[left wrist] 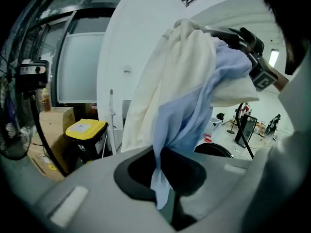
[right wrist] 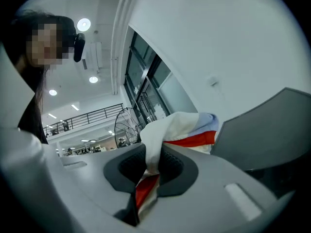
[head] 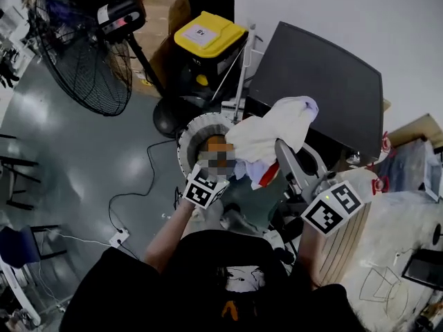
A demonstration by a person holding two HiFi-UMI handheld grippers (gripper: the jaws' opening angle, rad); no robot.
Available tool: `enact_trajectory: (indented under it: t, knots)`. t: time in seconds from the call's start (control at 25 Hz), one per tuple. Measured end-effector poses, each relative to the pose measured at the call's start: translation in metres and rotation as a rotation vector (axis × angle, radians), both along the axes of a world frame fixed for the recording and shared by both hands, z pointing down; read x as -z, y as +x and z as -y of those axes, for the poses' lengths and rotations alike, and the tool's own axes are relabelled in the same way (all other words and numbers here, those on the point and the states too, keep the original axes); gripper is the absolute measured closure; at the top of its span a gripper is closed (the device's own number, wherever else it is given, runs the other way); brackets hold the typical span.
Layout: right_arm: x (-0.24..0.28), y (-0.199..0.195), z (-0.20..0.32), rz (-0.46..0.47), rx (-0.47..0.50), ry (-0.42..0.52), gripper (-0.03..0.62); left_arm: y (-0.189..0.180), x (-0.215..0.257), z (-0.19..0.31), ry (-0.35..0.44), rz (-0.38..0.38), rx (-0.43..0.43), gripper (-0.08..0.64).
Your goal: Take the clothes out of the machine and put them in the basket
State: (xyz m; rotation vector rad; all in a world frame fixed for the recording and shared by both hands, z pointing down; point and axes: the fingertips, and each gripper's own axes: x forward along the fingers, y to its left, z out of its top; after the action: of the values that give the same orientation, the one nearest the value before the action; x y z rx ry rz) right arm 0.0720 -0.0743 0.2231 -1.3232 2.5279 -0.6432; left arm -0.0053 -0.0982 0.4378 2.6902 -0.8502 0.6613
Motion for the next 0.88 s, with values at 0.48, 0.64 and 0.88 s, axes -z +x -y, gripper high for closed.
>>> enact_trajectory:
  t: [0.48,0.64,0.88]
  knots:
    - [-0.021,-0.075,0.036,0.015,0.150,-0.046,0.526,-0.133,0.088,0.036,0.113,-0.152,0.323,0.542]
    - [-0.049,-0.100,0.058,-0.015,0.151,-0.107,0.526,-0.158,0.097,0.052,0.129,-0.155,0.330,0.542]
    - [-0.108,-0.130,0.086,-0.098,0.127,-0.235,0.526,-0.169,0.082,0.074,0.082,-0.136,0.256,0.542]
